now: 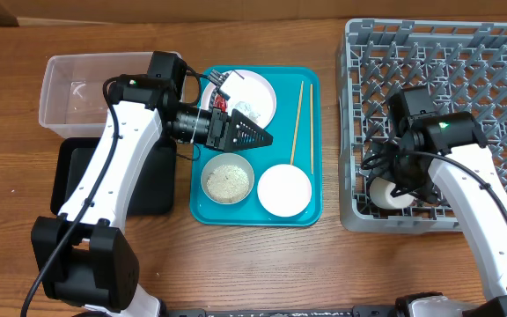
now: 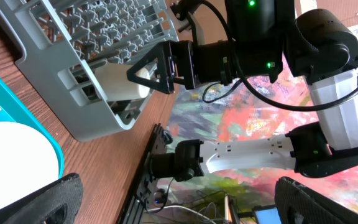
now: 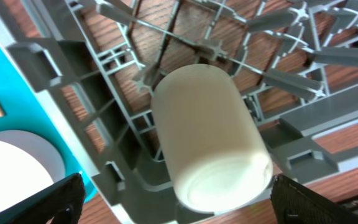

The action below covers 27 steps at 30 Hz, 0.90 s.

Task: Sort waste into correct bins and load items into the dishwasher
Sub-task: 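Place the cup upside down in the dish rack with the right gripper, then grasp the crumpled tissue on the white plate with the left gripper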

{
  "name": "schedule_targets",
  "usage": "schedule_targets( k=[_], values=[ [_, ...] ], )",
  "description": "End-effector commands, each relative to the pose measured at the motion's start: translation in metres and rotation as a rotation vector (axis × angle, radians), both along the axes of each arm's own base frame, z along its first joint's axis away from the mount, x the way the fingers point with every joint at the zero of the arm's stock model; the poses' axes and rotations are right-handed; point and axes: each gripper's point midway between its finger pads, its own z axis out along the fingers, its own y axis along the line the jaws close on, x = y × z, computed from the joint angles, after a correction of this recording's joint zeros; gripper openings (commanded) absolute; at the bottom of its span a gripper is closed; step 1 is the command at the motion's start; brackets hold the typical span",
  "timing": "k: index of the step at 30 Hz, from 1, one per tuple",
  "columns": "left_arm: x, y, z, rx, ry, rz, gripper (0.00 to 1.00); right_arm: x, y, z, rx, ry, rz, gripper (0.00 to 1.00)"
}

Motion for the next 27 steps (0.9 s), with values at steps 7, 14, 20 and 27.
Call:
schedule_targets(
  k=[7, 14, 20, 27],
  values=[
    [0.008, 0.002, 0.0, 0.06, -0.035, 0.026, 0.91, 0.027, 0.023, 0.076, 0.14, -0.282, 0.076, 0.94],
    [0.07, 0.052, -0.037, 0.666, -0.136, 0.343, 0.84, 0.029, 0.028, 0.168, 0.218, -0.605, 0.063, 0.91],
    [0.118, 0.069, -0.035, 0.992, -0.365, 0.597, 0.81, 0.015, 0.028, 0.187, 0.245, -0.673, 0.072, 0.92],
    [0.152, 0.03, -0.089, 1.066, -0.409, 0.601, 0.74, 0.011, 0.03, 0.18, 0.251, -0.635, 0.078, 0.95]
  ],
)
